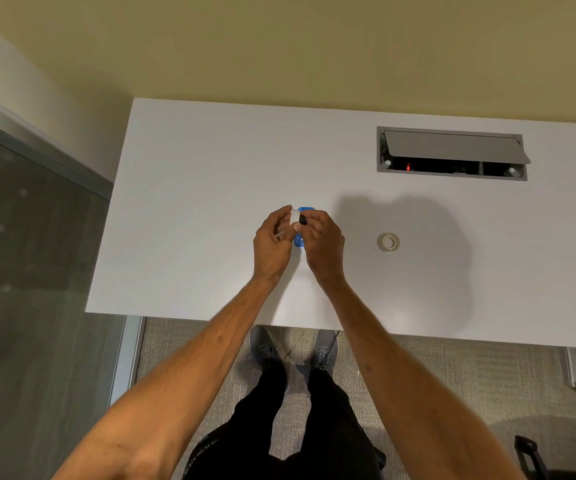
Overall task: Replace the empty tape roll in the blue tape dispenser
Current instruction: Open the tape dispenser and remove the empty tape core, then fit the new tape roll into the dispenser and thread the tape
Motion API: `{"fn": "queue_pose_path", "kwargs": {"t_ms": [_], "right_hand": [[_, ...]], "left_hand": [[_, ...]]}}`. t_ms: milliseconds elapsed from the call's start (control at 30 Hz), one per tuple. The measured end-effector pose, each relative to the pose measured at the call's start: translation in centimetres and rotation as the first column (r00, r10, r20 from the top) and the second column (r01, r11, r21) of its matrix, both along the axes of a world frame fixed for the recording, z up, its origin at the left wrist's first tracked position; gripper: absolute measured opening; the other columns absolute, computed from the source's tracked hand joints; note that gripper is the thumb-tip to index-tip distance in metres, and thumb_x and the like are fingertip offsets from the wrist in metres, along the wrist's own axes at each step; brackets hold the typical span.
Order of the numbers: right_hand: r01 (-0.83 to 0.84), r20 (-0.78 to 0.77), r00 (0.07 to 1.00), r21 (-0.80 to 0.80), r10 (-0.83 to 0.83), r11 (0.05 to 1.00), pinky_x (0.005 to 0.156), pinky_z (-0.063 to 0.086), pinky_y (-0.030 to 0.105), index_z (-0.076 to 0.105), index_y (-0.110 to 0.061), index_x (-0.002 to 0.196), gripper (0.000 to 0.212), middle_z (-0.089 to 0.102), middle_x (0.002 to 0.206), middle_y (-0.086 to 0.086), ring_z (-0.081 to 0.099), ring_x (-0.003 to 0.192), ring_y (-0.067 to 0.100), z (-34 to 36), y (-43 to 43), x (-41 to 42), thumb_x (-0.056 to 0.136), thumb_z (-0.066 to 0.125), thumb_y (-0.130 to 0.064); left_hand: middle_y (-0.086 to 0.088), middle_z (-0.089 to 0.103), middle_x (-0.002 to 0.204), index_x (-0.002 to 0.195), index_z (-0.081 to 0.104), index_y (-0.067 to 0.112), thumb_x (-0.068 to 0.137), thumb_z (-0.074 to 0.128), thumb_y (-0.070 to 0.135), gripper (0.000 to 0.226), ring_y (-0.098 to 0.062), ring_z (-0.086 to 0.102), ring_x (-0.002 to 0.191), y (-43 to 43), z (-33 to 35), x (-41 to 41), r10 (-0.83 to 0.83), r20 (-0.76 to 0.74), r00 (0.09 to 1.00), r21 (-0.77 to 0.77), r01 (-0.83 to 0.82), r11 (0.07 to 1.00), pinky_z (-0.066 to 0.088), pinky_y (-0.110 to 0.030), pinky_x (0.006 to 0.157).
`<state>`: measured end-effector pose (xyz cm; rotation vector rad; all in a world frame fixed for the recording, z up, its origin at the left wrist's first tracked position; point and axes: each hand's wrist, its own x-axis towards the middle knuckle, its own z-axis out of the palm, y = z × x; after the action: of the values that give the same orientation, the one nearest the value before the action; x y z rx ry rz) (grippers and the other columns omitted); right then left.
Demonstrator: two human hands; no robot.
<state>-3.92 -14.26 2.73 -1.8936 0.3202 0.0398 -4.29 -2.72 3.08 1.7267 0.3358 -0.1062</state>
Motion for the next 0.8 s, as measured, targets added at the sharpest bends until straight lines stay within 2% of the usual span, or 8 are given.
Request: {"fn": "queue_pose_path", "kwargs": {"t_ms": [100,200,300,400,467,567,667,800], "right_hand": [[0.001,0.030,1.000,-0.009,0.000,1.000,0.093,0.060,0.059,0.072,-0.008,0.115,0.024,0.073,0.112,-0.007,0.075,0.101,0.028,-0.1,0.0,0.0,0.096,0.059,-0.016],[0.008,0.034,0.999,0.025,-0.009,1.000,0.092,0.061,0.059,0.072,-0.021,0.111,0.024,0.074,0.105,-0.015,0.076,0.099,0.027,-0.6,-0.1,0.2,0.093,0.060,-0.011],[0.030,0.011,0.999,0.024,-0.030,0.999,0.093,0.062,0.046,0.072,-0.024,0.106,0.022,0.073,0.099,-0.022,0.075,0.096,0.016,-0.2,0.0,0.3,0.092,0.065,-0.007],[0.052,-0.005,0.999,0.011,-0.052,0.999,0.089,0.059,0.028,0.072,-0.017,0.104,0.019,0.075,0.097,-0.016,0.073,0.091,0.005,-0.2,-0.1,0.5,0.093,0.069,-0.002],[0.061,-0.020,0.998,0.025,-0.060,0.998,0.088,0.059,0.023,0.073,-0.016,0.107,0.018,0.077,0.098,-0.013,0.072,0.089,0.001,-0.4,-0.1,0.6,0.094,0.071,-0.003],[0.052,-0.005,0.999,-0.009,-0.052,0.999,0.088,0.059,0.026,0.070,-0.025,0.103,0.020,0.076,0.105,-0.012,0.070,0.094,-0.001,-0.6,-0.1,0.7,0.095,0.071,-0.007],[0.041,0.009,0.999,-0.025,-0.040,0.999,0.089,0.058,0.031,0.067,-0.029,0.099,0.022,0.073,0.105,-0.014,0.068,0.098,0.004,-0.9,-0.3,1.1,0.093,0.071,-0.009],[0.049,-0.005,0.999,0.037,-0.049,0.998,0.087,0.056,0.022,0.071,-0.023,0.110,0.022,0.073,0.106,-0.015,0.069,0.100,0.000,-1.3,-0.5,1.5,0.095,0.068,-0.006]], "left_hand": [[-0.005,0.069,0.145,0.148,0.062,0.012,0.104,0.071,0.021,0.046,-0.019,0.067,0.130,0.3,-0.6,0.2,-0.040,-0.044,0.998,0.001,0.040,0.999,0.054,-0.028,0.113],[-0.004,0.071,0.141,0.146,0.065,0.014,0.103,0.073,0.024,0.046,-0.018,0.068,0.127,0.7,-1.0,0.3,-0.027,-0.069,0.997,0.011,0.028,1.000,0.056,-0.031,0.111],[-0.001,0.074,0.132,0.141,0.068,0.017,0.100,0.077,0.025,0.043,-0.012,0.070,0.121,1.2,-1.2,0.3,-0.004,-0.071,0.997,-0.002,0.004,1.000,0.058,-0.028,0.107],[0.002,0.076,0.127,0.138,0.070,0.023,0.099,0.078,0.027,0.040,-0.010,0.070,0.120,2.1,-1.5,0.4,-0.015,-0.072,0.997,0.014,0.016,1.000,0.058,-0.029,0.107],[0.002,0.076,0.125,0.137,0.070,0.023,0.098,0.079,0.026,0.040,-0.010,0.070,0.118,2.5,-1.7,0.7,0.003,-0.075,0.997,0.044,0.000,0.999,0.058,-0.031,0.107],[0.004,0.074,0.125,0.141,0.063,0.023,0.096,0.080,0.026,0.047,-0.010,0.069,0.115,2.8,-1.6,1.4,0.034,-0.085,0.996,0.126,-0.023,0.992,0.055,-0.025,0.103],[0.007,0.073,0.121,0.131,0.065,0.020,0.093,0.081,0.022,0.042,-0.009,0.066,0.109,3.3,-1.9,2.3,0.015,-0.062,0.998,0.270,0.003,0.963,0.056,-0.030,0.098],[0.001,0.076,0.116,0.125,0.069,0.016,0.088,0.075,0.027,0.039,-0.018,0.069,0.105,4.6,-2.7,3.6,-0.069,-0.042,0.997,0.453,0.080,0.888,0.055,-0.032,0.087]]}}
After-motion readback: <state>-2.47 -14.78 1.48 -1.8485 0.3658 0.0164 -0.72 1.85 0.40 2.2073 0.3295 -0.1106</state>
